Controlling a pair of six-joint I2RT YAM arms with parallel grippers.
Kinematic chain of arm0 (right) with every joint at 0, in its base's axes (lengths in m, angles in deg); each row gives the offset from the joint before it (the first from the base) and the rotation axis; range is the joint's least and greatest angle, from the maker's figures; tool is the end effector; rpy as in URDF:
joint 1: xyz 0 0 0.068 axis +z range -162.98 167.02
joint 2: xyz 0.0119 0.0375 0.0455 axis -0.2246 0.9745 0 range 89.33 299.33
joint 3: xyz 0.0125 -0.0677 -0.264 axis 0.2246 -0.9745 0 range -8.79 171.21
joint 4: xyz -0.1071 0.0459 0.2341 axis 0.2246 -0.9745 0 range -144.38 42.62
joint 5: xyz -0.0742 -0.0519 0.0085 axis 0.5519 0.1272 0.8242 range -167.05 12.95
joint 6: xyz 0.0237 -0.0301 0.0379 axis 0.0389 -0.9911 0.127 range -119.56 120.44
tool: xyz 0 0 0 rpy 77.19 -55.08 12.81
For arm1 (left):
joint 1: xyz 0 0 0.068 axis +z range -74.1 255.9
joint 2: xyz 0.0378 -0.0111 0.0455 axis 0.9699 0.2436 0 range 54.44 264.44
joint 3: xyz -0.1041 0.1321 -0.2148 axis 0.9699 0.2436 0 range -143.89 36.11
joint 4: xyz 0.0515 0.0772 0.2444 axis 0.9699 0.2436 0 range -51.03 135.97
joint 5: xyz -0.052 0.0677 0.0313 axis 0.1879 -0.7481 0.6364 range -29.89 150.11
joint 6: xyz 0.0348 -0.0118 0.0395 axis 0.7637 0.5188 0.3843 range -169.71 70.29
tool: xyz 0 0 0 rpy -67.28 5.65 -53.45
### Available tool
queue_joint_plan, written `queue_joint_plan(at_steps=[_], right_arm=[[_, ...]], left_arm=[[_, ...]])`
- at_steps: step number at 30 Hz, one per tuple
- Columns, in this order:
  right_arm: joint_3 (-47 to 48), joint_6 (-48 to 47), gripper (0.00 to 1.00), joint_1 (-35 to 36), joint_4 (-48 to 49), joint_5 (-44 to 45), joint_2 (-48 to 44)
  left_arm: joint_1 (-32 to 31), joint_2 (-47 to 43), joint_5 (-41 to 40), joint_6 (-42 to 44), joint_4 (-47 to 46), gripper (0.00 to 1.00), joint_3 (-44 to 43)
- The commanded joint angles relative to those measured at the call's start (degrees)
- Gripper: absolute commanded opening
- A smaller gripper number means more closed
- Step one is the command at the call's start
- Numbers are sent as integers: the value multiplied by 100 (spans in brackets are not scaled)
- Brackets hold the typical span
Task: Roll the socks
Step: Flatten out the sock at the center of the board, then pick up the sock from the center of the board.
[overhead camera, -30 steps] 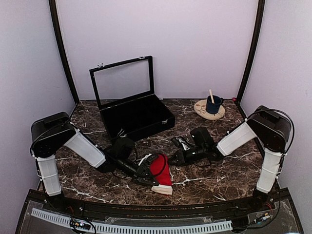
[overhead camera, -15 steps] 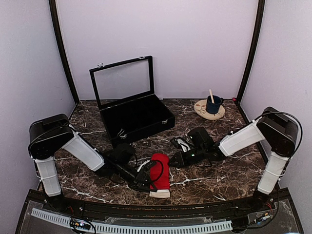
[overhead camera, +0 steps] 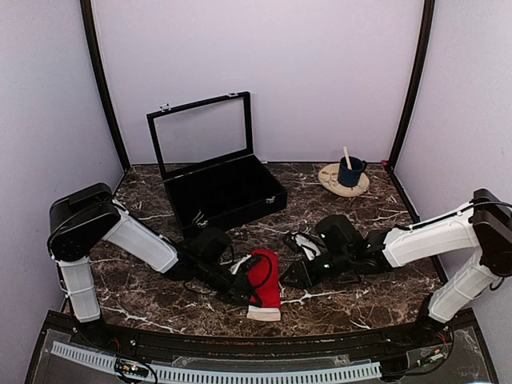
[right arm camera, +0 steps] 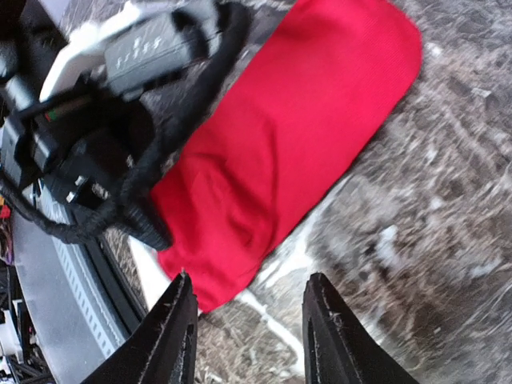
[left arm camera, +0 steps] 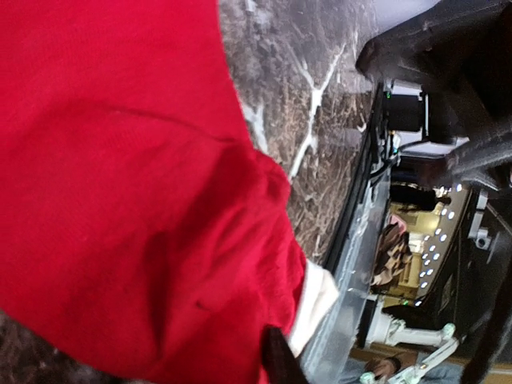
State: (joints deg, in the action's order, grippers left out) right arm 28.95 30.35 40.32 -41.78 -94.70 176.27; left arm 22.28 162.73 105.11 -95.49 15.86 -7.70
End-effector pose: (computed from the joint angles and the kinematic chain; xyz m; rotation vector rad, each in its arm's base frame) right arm 0.1644 0.2386 0.1565 -0.6809 2.4553 1.0187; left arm 0.1795 -0.2862 0.1034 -0.6661 -2.5725 1.6000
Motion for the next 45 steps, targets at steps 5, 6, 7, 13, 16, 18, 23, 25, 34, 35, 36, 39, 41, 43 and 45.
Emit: queue_joint_plan(at_steps=[5,6,7,13,16,18,23,25,34,35,36,39,41,43,45], right_arm=[[-356,263,42,499,-180,456,-456],[-363,287,43,505,-187,504,-491],[-375,307,43,507,-195,548,-527],[-197,267,43,622,-324,561,-476],[-167,244,44,764,-259,461,-348],[-205,248,45,809,-159,416,-251],[-320,308,49,907,148,276,-163],[-331,317,49,940,242,231,-84],[-260,213,51,989,621,196,383],[-260,202,51,990,670,193,388],[-263,188,51,990,729,176,519],[-234,141,51,990,871,138,685],[-208,92,51,989,924,158,760],[-165,32,51,990,936,163,843],[-117,-8,51,989,932,93,941]], left_arm=[[151,88,87,-3,303,0,-381],[177,44,75,95,496,0,-465],[206,-13,17,253,797,0,-587],[375,-106,-379,889,2280,0,-1328],[430,72,-324,844,2311,0,-1489],[432,201,-299,833,2366,0,-1588],[432,344,-298,845,2480,0,-1692],[432,363,-298,845,2495,0,-1680],[432,364,-298,731,2391,0,-1543],[432,364,-298,729,2387,0,-1551],[432,368,-298,721,2378,0,-1551],[432,385,-298,702,2364,0,-1555],[432,402,-121,685,2354,0,-1544],[432,403,-105,675,2354,0,-1519],[432,403,-112,659,2347,0,-1508]])
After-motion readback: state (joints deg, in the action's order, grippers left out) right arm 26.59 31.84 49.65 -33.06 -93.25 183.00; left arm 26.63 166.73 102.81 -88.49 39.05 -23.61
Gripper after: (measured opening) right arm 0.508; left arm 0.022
